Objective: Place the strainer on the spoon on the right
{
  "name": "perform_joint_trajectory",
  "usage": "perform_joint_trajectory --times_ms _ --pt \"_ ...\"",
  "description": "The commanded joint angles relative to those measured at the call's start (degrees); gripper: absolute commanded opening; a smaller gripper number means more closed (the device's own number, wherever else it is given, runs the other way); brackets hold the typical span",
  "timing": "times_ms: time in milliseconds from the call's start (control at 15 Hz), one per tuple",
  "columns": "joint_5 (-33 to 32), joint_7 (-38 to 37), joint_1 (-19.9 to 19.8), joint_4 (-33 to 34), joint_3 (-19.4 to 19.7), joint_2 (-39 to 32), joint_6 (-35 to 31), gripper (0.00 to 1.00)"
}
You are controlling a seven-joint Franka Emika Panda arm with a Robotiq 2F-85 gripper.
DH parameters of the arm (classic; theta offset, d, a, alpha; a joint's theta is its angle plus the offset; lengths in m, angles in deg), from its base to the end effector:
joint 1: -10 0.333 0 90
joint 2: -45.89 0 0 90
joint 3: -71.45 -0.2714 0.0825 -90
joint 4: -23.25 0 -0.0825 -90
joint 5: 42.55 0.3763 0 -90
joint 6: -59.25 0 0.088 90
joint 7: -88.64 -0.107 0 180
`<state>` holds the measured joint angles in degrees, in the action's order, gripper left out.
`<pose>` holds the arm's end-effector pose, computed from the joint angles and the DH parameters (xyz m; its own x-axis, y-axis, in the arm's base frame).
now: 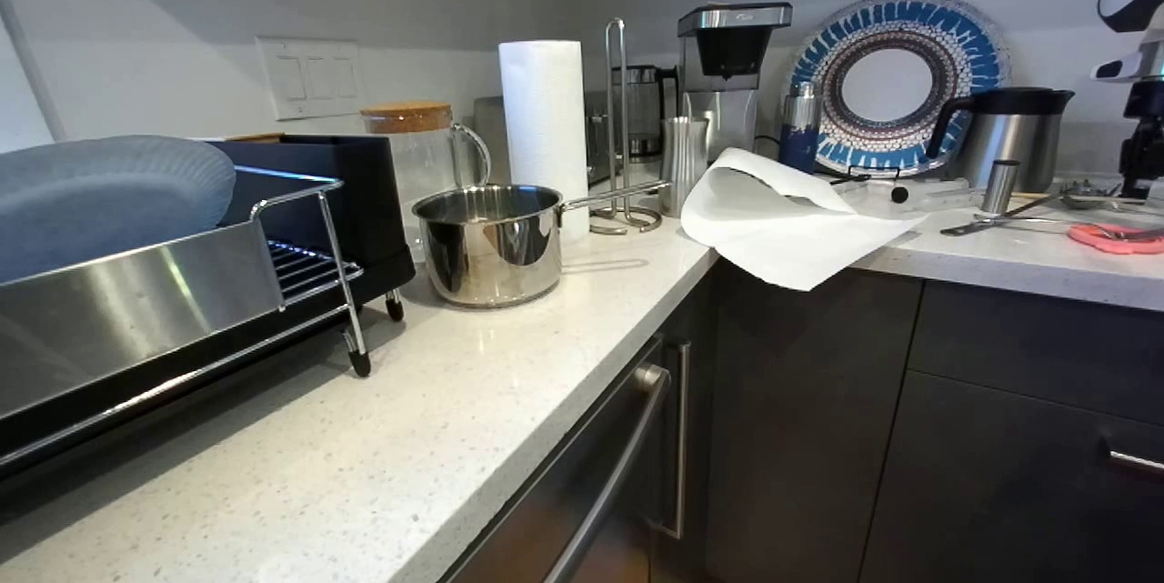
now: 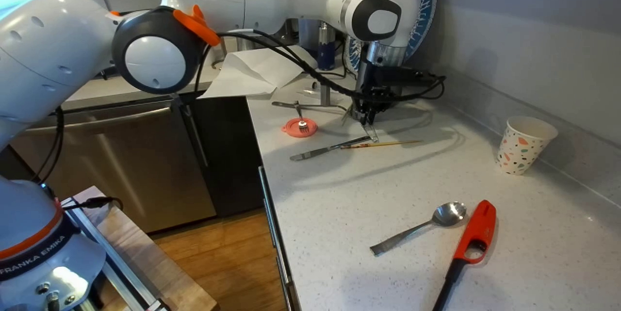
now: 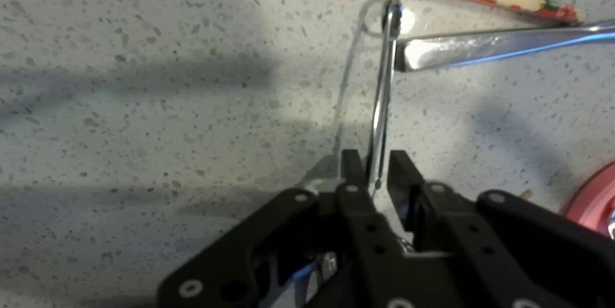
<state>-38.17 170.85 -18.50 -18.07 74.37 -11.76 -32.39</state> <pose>0.6368 -0.3603 0.3144 0.6220 0.7828 0.0150 0.7775 -0.6153 -0.1301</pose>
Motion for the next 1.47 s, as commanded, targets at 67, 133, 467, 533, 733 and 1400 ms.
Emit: perform_joint_trajectory --times_ms 67,133,467,533,733,1400 --pt "1.09 0.34 -1.05 3.66 -0.67 -1.95 1.89 0.0" --pt "1.11 0.53 -1.16 3.7 -0.7 -1.82 1.81 0.0" --pt "1.68 1.98 -2.4 3.19 -1.39 -0.3 1.53 0.01" --pt "1.97 2.49 -2.79 3.29 -1.7 -0.08 1.56 0.01" --pt "2.51 3.3 -3.64 3.25 -2.17 0.46 1.98 0.01" --pt "5.43 3.43 -8.48 3.39 -3.52 1.38 7.24 0.01"
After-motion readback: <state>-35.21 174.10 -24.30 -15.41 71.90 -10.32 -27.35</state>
